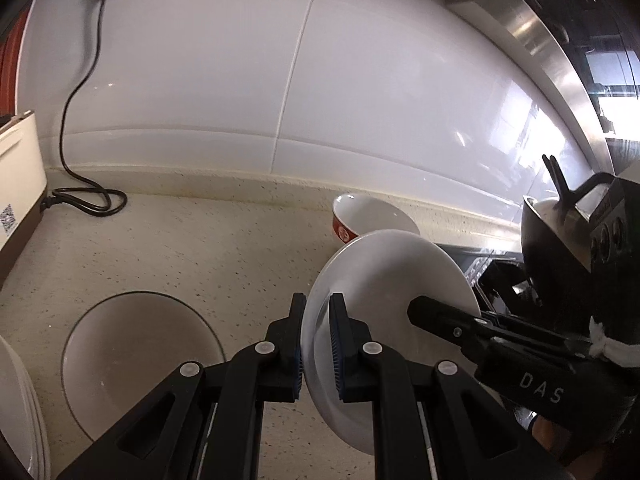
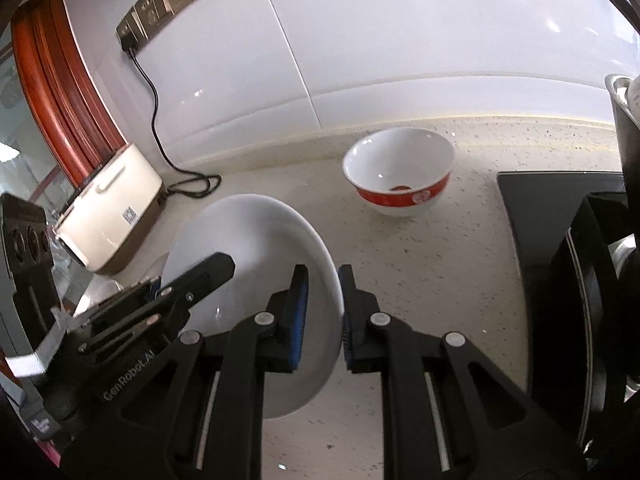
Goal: Organize plates and bowls
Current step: 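Lift the large white bowl with both grippers and carry it toward the rice cooker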
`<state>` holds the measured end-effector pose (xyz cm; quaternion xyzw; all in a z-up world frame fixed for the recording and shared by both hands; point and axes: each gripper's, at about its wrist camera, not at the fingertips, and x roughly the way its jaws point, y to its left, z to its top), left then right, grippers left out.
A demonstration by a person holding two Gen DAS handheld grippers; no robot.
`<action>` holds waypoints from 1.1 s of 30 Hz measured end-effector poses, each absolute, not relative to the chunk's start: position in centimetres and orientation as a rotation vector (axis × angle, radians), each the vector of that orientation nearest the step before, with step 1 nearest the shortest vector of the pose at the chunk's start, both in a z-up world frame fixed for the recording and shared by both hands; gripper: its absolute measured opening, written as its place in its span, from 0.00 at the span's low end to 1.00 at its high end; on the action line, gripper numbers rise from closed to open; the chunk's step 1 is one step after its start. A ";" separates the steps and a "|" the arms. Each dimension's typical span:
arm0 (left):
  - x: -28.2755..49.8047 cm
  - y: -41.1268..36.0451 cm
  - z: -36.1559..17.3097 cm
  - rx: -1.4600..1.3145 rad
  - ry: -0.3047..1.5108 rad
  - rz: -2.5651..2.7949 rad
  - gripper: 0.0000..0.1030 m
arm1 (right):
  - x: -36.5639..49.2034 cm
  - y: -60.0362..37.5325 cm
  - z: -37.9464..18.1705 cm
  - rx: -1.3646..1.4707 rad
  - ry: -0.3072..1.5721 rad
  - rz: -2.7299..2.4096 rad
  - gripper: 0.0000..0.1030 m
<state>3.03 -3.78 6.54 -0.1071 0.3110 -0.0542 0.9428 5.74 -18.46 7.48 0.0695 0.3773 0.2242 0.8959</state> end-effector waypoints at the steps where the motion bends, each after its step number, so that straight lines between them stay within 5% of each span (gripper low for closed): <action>1: 3.0 -3.6 6.7 -0.222 0.628 -0.106 0.12 | 5.7 -18.3 7.6 0.150 0.774 0.466 0.18; 17: 0.2 1.1 8.5 -0.265 0.525 0.007 0.14 | 3.6 -13.2 8.9 0.197 0.632 0.536 0.17; 33: -0.8 6.2 7.8 -0.373 0.535 0.121 0.28 | 1.9 -7.6 6.7 0.174 0.632 0.564 0.17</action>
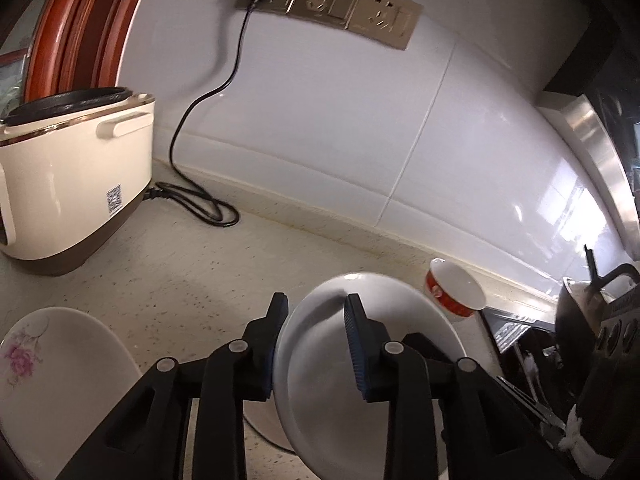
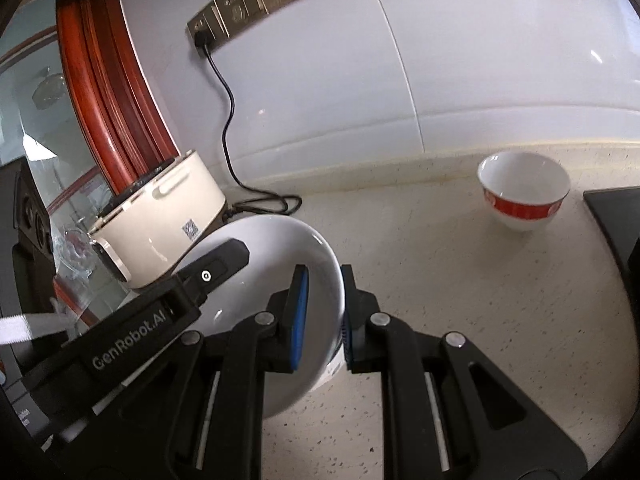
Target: Organize plates and bowls
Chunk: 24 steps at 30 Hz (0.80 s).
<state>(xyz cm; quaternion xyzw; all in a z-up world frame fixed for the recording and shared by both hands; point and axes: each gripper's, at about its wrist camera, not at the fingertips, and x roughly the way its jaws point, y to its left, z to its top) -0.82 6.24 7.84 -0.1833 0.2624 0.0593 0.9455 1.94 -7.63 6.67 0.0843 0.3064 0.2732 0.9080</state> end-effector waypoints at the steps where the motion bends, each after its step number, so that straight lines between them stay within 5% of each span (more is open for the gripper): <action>1: -0.7 6.3 7.8 -0.374 0.541 0.126 0.28 | 2.0 -7.5 6.5 0.176 0.641 0.563 0.17; 24: 0.3 7.4 5.8 -0.379 0.645 0.168 0.30 | 2.4 -6.1 5.0 0.105 0.677 0.524 0.18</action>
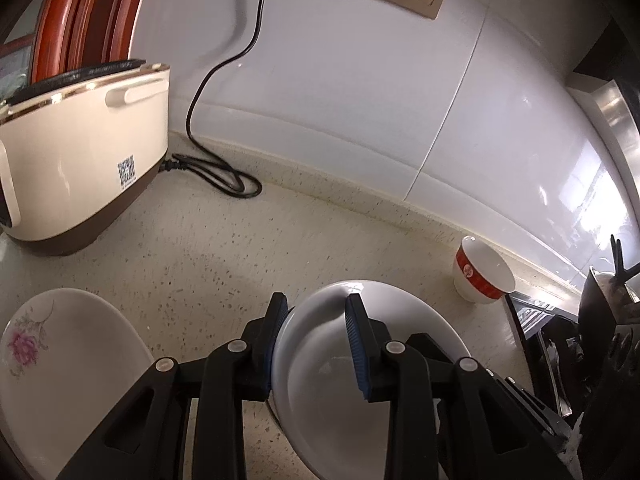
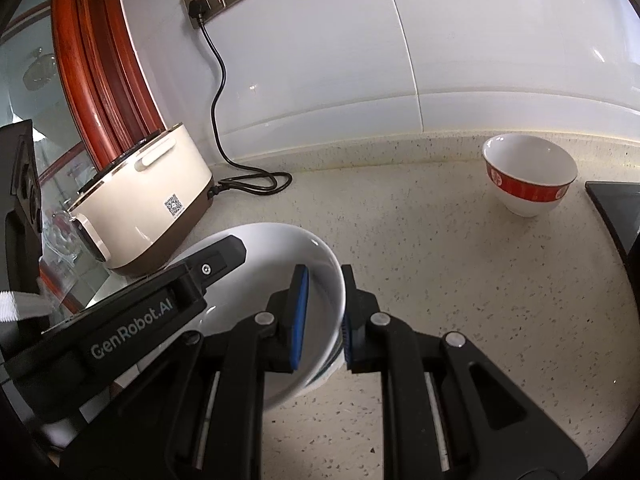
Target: Organize plates and bowls
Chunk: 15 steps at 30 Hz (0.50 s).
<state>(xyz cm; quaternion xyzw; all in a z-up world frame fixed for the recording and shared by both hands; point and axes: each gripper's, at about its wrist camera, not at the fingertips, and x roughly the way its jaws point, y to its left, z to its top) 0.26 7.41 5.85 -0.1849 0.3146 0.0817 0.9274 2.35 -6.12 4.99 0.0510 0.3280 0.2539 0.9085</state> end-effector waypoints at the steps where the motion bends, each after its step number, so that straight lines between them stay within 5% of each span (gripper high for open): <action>1: 0.4 7.5 5.6 -0.385 0.656 0.170 0.30 | 2.4 -6.0 4.9 0.100 0.680 0.522 0.18; 15: 0.5 7.6 5.2 -0.349 0.658 0.213 0.34 | 1.8 -5.0 5.1 0.030 0.643 0.523 0.26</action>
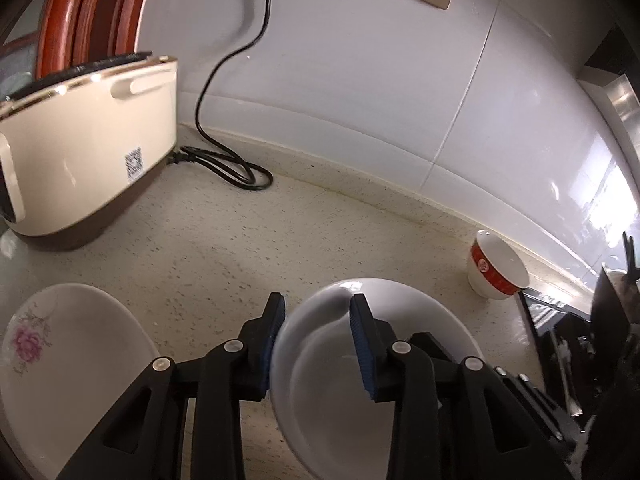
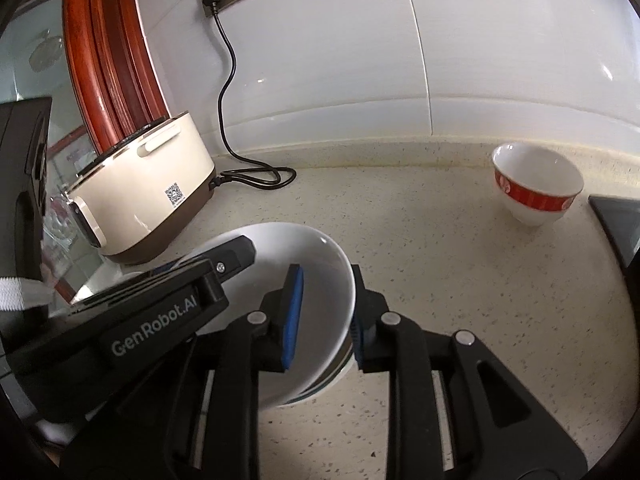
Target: Organize plates and bowls
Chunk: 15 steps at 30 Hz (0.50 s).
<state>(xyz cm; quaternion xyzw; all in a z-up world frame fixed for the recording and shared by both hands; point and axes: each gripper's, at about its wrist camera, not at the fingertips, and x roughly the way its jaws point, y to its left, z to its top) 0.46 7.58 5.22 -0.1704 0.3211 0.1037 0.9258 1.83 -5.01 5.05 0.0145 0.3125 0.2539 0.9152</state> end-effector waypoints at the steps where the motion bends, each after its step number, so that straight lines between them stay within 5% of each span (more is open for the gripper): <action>1: 0.4 7.5 5.3 -0.343 0.653 0.219 0.34 | 1.6 -4.8 5.2 -0.002 0.625 0.506 0.29; 3: 0.2 7.5 5.5 -0.335 0.641 0.222 0.34 | 1.1 -4.3 5.3 -0.051 0.581 0.489 0.40; 11: 0.2 7.9 5.7 -0.365 0.641 0.231 0.39 | 0.8 -4.2 5.8 -0.102 0.537 0.474 0.52; 15: -0.5 8.6 6.3 -0.432 0.577 0.240 0.76 | 1.5 -6.6 6.6 0.001 0.534 0.453 0.55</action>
